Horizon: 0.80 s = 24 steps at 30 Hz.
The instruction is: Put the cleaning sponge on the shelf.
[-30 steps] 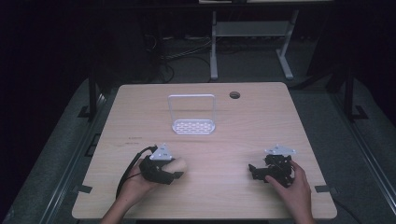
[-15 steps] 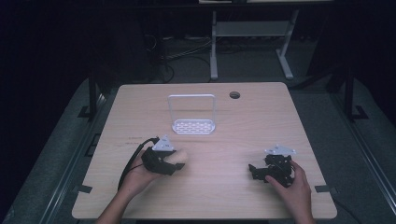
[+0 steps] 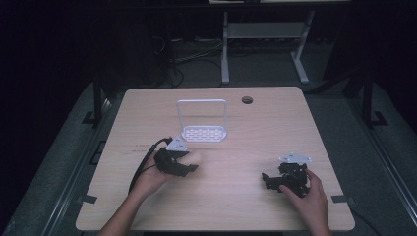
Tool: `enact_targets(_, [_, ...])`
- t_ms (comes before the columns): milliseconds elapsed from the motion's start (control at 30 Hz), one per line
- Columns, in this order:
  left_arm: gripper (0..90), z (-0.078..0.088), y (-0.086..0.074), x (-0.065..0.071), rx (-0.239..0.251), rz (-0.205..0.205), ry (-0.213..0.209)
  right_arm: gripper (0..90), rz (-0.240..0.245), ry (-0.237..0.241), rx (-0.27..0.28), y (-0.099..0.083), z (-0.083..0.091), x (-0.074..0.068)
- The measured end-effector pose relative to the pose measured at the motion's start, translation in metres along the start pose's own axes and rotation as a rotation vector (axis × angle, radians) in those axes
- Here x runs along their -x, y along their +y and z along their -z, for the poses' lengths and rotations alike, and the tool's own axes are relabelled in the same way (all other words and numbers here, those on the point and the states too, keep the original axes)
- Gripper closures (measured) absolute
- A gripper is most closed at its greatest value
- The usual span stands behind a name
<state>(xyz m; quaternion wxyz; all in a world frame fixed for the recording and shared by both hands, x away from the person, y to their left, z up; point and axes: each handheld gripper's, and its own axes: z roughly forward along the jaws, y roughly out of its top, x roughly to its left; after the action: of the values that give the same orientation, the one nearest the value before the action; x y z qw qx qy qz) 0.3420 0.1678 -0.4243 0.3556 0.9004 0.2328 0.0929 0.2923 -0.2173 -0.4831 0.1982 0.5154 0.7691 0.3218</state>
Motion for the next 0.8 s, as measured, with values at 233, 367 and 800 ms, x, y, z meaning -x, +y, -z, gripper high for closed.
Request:
enact_targets(233, [41.6, -0.003, 0.007, -0.004, -0.005, -0.011, 0.007, 0.5, 0.0, 0.0, 0.0, 0.0, 0.0, 0.0])
enact_targets(367, [41.6, -0.007, 0.012, -0.007, 0.003, -0.01, 0.004, 0.5, 0.0, 0.0, 0.0, 0.0, 0.0, 0.0])
enact_targets(800, [41.6, -0.014, 0.028, -0.017, 0.009, -0.017, 0.012, 0.5, -0.001, 0.0, 0.0, 0.0, 0.0, 0.0])
